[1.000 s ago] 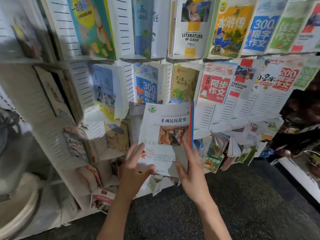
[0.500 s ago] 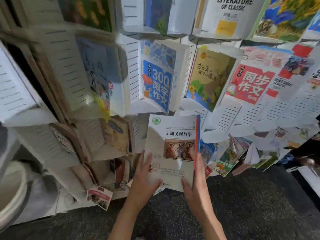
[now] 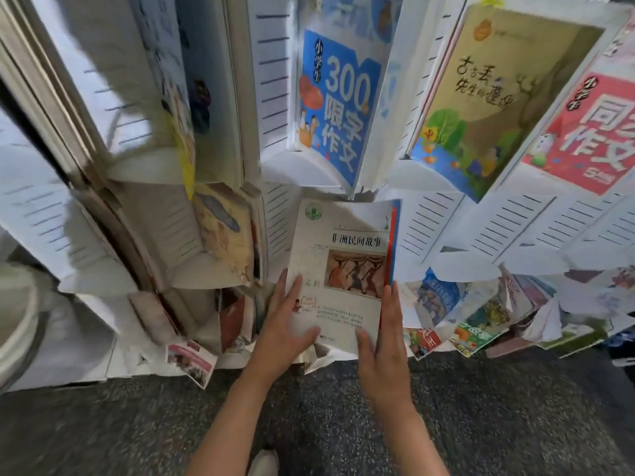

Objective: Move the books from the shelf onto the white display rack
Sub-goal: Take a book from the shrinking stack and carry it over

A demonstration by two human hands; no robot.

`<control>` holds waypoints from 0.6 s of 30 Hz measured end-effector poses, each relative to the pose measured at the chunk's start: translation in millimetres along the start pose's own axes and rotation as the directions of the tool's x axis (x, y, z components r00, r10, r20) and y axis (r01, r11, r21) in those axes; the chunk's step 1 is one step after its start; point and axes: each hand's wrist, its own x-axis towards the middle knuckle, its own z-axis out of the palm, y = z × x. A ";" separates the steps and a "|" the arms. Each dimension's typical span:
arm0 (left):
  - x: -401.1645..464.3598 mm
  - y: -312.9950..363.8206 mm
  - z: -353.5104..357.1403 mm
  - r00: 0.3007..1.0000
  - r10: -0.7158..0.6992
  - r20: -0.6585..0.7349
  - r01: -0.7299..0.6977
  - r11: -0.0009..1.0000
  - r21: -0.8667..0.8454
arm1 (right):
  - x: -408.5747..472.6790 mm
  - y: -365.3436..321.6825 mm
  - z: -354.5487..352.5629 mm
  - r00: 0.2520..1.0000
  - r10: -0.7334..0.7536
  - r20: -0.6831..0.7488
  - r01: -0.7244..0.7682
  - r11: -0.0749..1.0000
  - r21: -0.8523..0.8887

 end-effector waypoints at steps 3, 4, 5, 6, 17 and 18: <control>25.7 -5.2 -1.9 1.000 -0.018 0.001 0.019 1.000 -0.007 | 22.9 7.6 11.7 0.997 -0.068 -0.028 0.069 0.997 0.038; 34.3 -7.6 -2.1 0.999 -0.034 -0.004 0.034 0.999 0.002 | 29.1 12.4 16.0 0.995 -0.090 -0.035 0.091 0.995 0.033; 42.3 -10.6 -2.5 0.999 -0.044 -0.008 0.044 0.999 0.016 | 34.1 17.7 21.1 0.994 -0.105 -0.040 0.106 0.994 0.013; 49.9 -14.1 -2.5 0.999 -0.054 -0.008 0.054 0.998 0.031 | 37.9 23.2 26.5 0.993 -0.109 -0.043 0.108 0.994 -0.018; 93.2 -41.7 10.3 0.999 0.011 -0.051 -0.011 1.000 0.010 | 59.0 63.7 57.5 0.991 -0.117 -0.066 0.112 0.991 -0.076; 95.7 -42.9 11.8 0.998 0.015 -0.059 -0.015 1.000 -0.002 | 61.8 66.5 57.4 0.991 -0.120 -0.063 0.114 0.990 -0.080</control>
